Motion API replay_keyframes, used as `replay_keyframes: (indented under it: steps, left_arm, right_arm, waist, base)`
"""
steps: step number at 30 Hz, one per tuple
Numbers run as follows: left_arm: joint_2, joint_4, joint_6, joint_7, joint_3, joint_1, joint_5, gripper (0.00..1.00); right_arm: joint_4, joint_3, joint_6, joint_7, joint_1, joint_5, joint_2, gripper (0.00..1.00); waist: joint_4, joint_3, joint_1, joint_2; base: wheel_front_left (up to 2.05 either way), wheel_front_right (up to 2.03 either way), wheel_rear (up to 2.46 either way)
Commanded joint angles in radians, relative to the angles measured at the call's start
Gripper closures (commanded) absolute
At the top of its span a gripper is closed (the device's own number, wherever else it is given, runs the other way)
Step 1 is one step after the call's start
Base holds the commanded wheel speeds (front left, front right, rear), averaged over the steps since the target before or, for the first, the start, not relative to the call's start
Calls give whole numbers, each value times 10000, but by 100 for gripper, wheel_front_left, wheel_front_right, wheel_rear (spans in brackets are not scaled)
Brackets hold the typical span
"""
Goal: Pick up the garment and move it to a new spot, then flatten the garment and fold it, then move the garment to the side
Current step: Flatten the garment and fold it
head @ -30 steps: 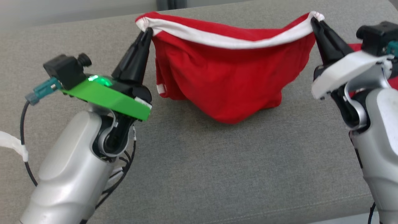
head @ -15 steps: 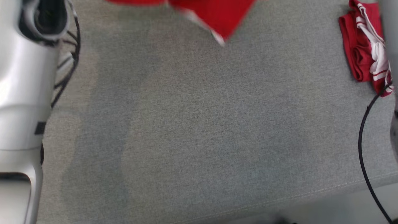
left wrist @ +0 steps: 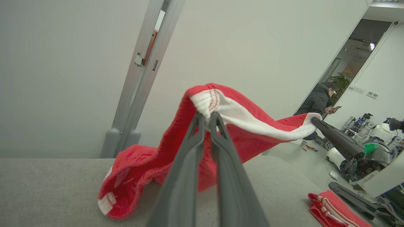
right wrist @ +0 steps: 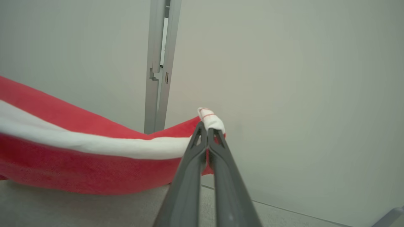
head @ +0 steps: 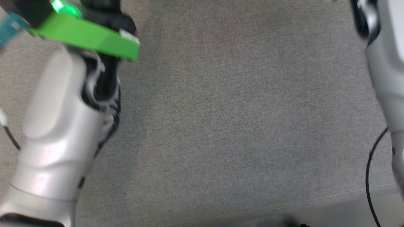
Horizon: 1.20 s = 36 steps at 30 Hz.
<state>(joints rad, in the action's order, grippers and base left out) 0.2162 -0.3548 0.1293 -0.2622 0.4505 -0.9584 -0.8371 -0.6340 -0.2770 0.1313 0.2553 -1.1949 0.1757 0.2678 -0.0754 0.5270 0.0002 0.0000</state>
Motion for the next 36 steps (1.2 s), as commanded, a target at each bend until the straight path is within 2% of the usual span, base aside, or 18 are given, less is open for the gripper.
replay_keyframes:
  steps: [1,5,10,12,19,22,24,31,36]
  left_arm:
    - [19,40,26,-28,118,500,-73,100]
    - [59,75,26,-27,694,2022,-65,100]
    - [153,201,26,-29,1248,3516,186,100]
    - [212,237,26,-27,1322,4016,179,100]
    - [752,354,26,-28,1535,5771,365,100]
    - [1187,204,26,-28,1729,6406,795,100]
    - [1278,146,26,-28,1773,6774,848,100]
    - [1751,297,-208,263,2137,7834,989,100]
    - [1918,1024,-228,484,2297,8260,822,100]
  right_arm:
    - [-3,-142,-10,-69,551,281,180,100]
    - [589,-328,-10,-335,2316,917,471,100]
    - [2249,6,-10,-950,4637,1232,868,100]
    - [3129,270,-10,-1512,5572,1102,1039,100]
    - [6579,1120,-10,-4282,9415,994,810,100]
    - [7617,1266,-10,-5269,10806,1036,737,100]
    - [8048,1318,-12,-5933,11655,1207,698,100]
    - [9198,2261,-17,-8076,13779,1756,501,100]
    - [10135,2818,-18,-8717,14096,1624,577,100]
  waist:
    - [167,-264,-2,0]
    - [318,-813,-2,0]
    - [486,-1551,-2,0]
    - [510,-1825,-2,0]
    - [420,-2779,-2,0]
    - [349,-3057,-2,0]
    - [315,-3196,-2,0]
    - [366,-3406,-2,0]
    - [421,-3415,-2,0]
  base:
    - [0,0,0]
    - [0,0,0]
    - [0,0,0]
    - [0,0,0]
    - [0,0,0]
    - [0,0,0]
    - [0,0,0]
    - [0,0,0]
    - [0,0,0]
